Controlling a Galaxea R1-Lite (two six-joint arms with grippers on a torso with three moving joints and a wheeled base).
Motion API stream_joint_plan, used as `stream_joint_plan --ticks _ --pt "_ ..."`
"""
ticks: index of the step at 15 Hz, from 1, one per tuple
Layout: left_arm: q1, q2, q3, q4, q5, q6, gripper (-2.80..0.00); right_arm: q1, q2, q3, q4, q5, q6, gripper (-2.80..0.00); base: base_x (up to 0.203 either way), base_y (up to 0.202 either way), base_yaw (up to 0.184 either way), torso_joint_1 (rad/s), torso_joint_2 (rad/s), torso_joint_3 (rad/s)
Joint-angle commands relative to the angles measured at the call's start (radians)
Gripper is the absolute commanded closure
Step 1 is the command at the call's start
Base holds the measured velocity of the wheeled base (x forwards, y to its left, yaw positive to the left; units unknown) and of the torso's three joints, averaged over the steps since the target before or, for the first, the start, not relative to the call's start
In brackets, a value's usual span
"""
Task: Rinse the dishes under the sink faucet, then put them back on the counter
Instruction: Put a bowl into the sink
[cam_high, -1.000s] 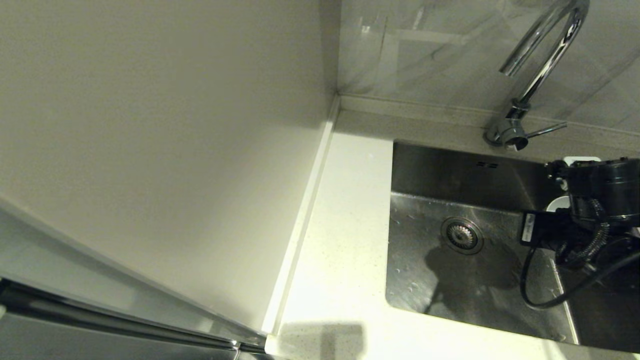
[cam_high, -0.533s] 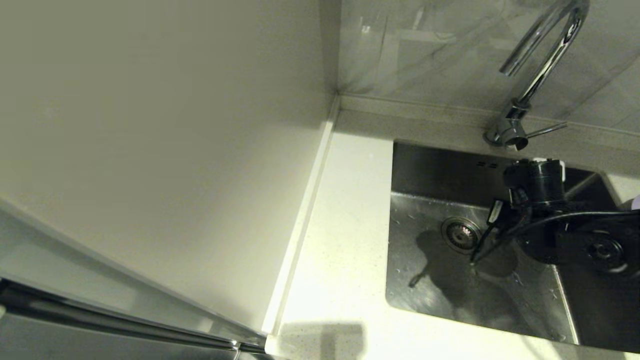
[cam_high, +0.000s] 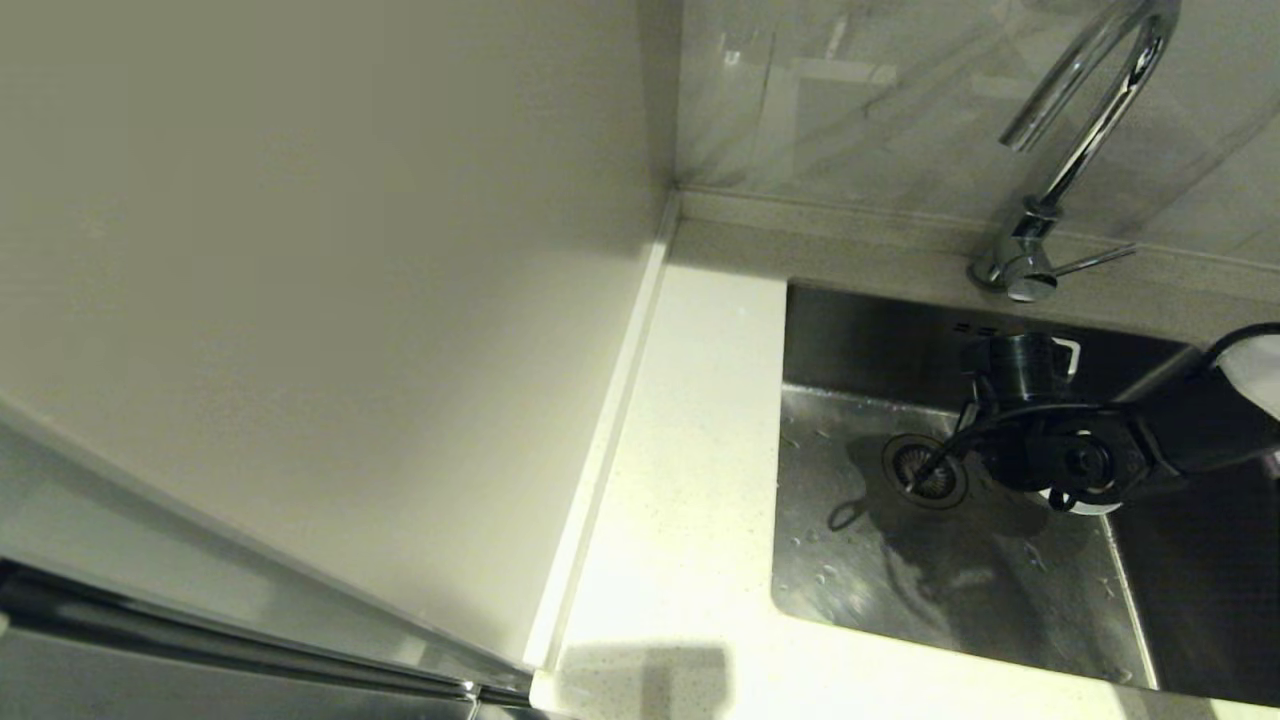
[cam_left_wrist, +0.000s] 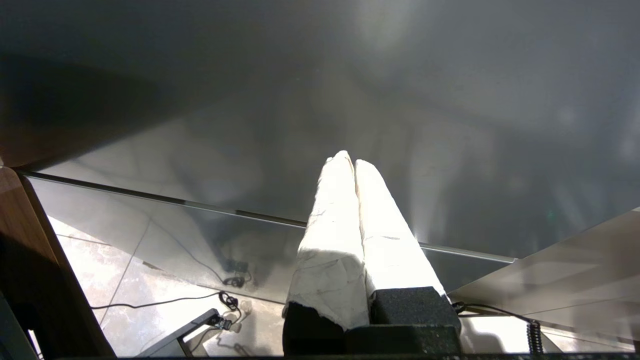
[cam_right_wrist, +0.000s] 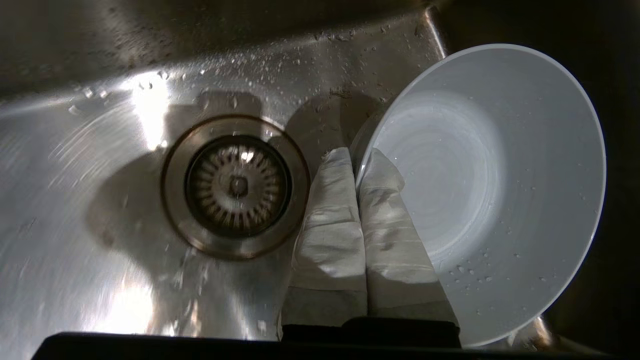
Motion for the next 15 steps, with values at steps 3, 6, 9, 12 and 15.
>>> stream_joint_plan --ticks 3,6,9,12,15 --pt "0.000 0.000 0.003 -0.001 0.000 -0.001 0.00 -0.051 0.113 -0.117 -0.001 0.007 0.002 0.00 0.000 0.000 0.000 0.000 0.00 0.000" --pt "0.000 0.000 0.003 -0.001 0.000 -0.001 0.00 -0.085 0.166 -0.183 -0.001 0.007 0.000 0.00 0.000 0.000 0.000 0.000 0.00 0.000" --pt "0.000 0.000 0.003 0.000 0.000 -0.001 0.00 -0.110 0.218 -0.259 0.000 0.003 -0.006 0.00 0.000 0.000 0.000 0.000 0.00 0.000" --pt "0.000 0.000 0.003 -0.001 0.000 -0.001 0.00 -0.129 0.268 -0.332 0.031 0.001 -0.007 0.00 0.000 0.000 0.000 0.000 0.00 0.000" --pt "0.000 0.000 0.003 0.000 0.000 -0.001 0.00 -0.143 0.305 -0.356 0.035 0.001 -0.009 0.00 0.000 0.000 0.000 0.000 0.00 0.000"
